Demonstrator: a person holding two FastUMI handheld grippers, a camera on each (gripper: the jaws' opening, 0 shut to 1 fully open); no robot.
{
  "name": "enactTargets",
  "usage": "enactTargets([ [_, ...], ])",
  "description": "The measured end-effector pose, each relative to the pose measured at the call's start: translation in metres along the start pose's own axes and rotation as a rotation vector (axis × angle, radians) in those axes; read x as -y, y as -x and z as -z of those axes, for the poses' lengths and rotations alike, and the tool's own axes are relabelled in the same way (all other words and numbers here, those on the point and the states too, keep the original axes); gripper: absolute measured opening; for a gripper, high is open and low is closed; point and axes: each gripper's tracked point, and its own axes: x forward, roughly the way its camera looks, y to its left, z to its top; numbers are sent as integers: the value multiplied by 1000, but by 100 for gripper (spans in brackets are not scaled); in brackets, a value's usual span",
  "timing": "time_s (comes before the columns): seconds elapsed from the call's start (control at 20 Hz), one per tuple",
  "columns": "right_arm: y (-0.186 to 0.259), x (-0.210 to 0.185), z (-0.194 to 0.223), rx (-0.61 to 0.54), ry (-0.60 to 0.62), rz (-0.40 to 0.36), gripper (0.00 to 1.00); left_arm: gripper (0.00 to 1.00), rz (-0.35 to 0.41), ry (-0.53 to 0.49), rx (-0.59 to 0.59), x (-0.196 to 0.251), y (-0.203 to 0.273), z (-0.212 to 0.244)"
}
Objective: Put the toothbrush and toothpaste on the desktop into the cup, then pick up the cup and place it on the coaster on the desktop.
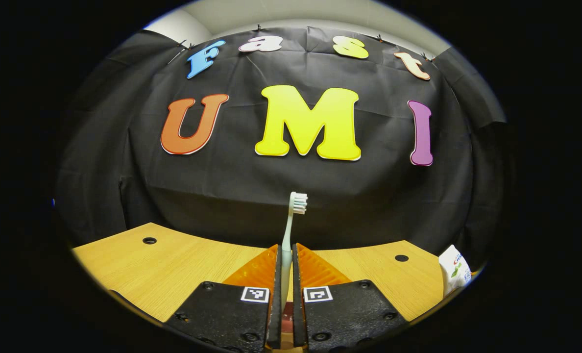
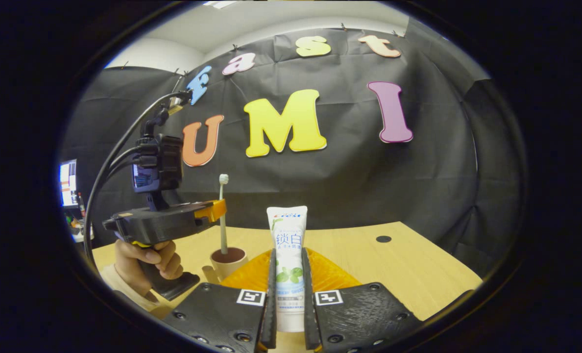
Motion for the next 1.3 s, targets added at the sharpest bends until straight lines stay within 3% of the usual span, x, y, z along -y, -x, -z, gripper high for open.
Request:
enactTargets([
  [0.1, 0, 0, 0, 2, 2, 0, 22, 44, 57, 11, -29, 13, 6, 3],
  [0.2, 0, 0, 0, 4, 5, 4, 22, 77, 56, -11, -56, 11, 10, 6],
  [0.45, -1, -2, -1, 29, 34, 22, 22, 87, 79, -46, -49, 10, 27, 1],
  [0.85, -11, -41, -26, 72, 52, 24, 22, 87, 63, -35, -28, -14, 64, -18],
  [1.1, -33, -100, -41, 49, 8, -96, 23, 87, -2, -38, -50, -57, 98, -14],
  [1.15, -41, -108, -43, 41, 13, -104, 22, 88, -8, -38, -50, -64, 105, -13],
  [1.2, -49, -114, -44, 36, 14, -105, 23, 80, -11, -33, -46, -70, 113, -12],
  [1.25, -57, -121, -43, 23, 12, -108, 23, 88, -4, -23, -42, -72, 120, -10],
  [1.3, -66, -127, -39, 4, 10, -107, 21, 81, 7, -16, -42, -74, 126, -7],
])
